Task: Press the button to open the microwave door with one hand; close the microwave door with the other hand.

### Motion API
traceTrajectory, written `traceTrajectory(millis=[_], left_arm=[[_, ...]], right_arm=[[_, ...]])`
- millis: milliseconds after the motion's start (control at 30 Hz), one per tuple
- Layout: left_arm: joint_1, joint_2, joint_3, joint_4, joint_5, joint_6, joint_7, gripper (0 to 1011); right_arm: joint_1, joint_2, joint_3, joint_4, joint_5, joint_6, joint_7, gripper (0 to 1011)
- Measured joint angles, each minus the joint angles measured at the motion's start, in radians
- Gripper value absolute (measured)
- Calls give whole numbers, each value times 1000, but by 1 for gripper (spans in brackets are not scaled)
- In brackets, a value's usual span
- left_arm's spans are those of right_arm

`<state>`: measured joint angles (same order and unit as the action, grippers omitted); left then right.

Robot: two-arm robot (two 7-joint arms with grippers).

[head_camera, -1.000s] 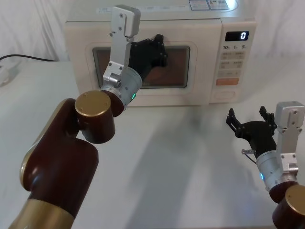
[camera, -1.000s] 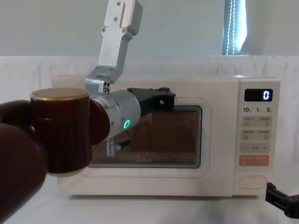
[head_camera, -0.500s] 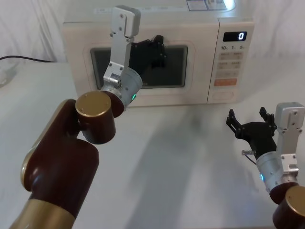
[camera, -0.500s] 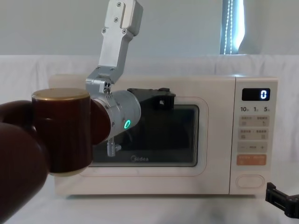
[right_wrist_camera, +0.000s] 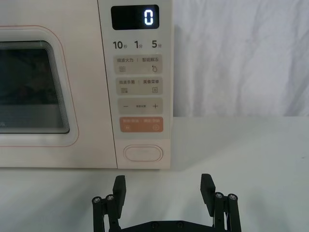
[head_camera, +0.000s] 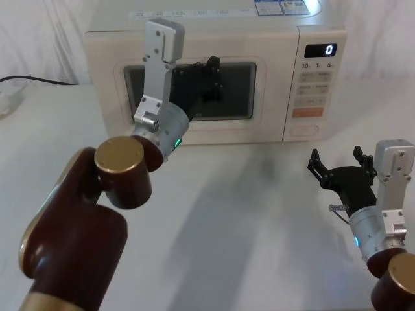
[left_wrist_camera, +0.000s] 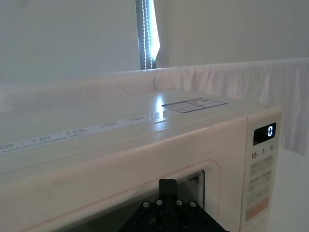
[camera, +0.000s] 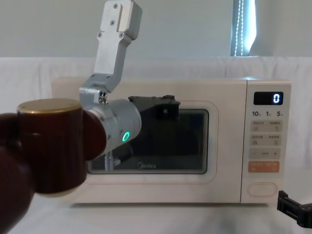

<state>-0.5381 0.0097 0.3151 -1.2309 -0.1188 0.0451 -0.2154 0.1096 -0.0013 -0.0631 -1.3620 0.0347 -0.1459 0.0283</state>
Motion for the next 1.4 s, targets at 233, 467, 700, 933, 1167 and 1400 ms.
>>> traceTrajectory(millis=[233, 467, 700, 933, 1167, 1400], left_arm=[[65, 20, -10, -79, -21, 23, -1, 0], [154, 32, -35, -173, -51, 43, 22, 0], [265, 51, -68, -270, -78, 46, 53, 0], [355, 72, -92, -333, -91, 39, 68, 0], [448, 92, -117, -388, -101, 19, 77, 0], [498, 98, -139, -403, -106, -2, 89, 0]], right_arm=[[0, 0, 0, 0, 0, 0, 0, 1002], [0, 0, 0, 0, 0, 0, 0, 1002], [0, 0, 0, 0, 0, 0, 0, 1002], [0, 0, 0, 0, 0, 0, 0, 1002], [0, 0, 0, 0, 0, 0, 0, 1002], [0, 0, 0, 0, 0, 0, 0, 1002]])
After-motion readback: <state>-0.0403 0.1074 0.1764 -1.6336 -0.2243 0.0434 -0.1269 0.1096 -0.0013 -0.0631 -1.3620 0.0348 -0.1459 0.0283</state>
